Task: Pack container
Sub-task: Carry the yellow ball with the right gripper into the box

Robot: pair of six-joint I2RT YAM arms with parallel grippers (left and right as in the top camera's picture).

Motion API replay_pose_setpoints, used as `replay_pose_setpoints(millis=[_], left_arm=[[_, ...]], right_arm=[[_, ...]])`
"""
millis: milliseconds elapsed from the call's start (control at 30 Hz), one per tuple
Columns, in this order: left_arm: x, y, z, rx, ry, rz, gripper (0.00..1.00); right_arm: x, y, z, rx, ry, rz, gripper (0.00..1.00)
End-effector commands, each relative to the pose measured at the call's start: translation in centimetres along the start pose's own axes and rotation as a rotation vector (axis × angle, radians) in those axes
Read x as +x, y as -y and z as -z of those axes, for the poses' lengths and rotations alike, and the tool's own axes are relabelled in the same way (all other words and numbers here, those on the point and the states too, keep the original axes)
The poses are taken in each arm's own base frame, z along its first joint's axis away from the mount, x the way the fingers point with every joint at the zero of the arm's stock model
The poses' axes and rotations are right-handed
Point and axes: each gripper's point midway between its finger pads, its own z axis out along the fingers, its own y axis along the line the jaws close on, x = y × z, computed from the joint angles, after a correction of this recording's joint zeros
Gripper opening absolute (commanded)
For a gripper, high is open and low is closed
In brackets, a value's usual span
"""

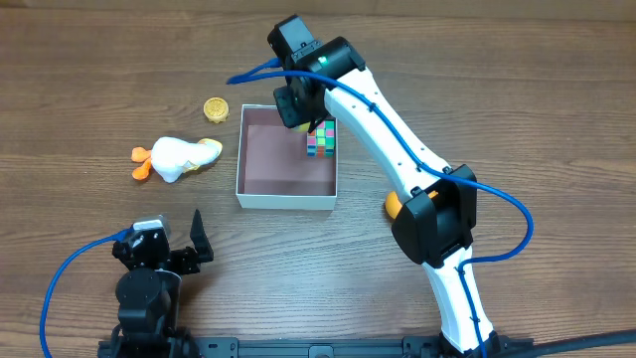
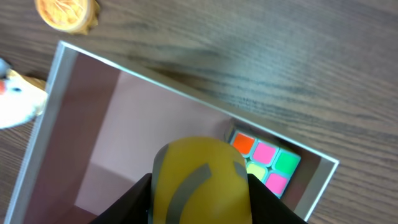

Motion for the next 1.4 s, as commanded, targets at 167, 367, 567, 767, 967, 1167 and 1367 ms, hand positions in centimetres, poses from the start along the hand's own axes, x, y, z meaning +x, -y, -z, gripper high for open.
replay_pose_setpoints(millis=[167,367,567,767,967,1167,1367], left_arm=[[-0.1,-0.1,0.0,-0.001,0.008,-0.016,1.00],[-0.1,-0.1,0.0,-0.001,0.008,-0.016,1.00],[-0.1,-0.1,0.0,-0.001,0.008,-0.016,1.00],[-0.1,-0.1,0.0,-0.001,0.008,-0.016,1.00],[-0.1,-0.1,0.0,-0.001,0.008,-0.016,1.00],[-0.1,-0.1,0.0,-0.001,0.008,-0.016,1.00],[-0.1,-0.1,0.0,-0.001,0.008,-0.016,1.00]], right_arm=[[1.1,-0.4,-2.0,-0.017,-0.031,0.008,0.42],[1.7,-1.1,-3.2,-0.028,-0.039,0.022,0.42],[1.2,-2.4,-3.2,-0.052,-0.010,0.038,0.42],[1.1,-2.9,-3.9,-0.056,-0.008,0.046,0.42],[2.0,-2.8,-6.2,-0.047,-0.054,0.046,0.41],[1.2,-2.7,-6.2,-0.053,-0.023,0.043,0.41],[0.7,-2.7,-6.2,-0.056,-0.004,0.058,0.41]])
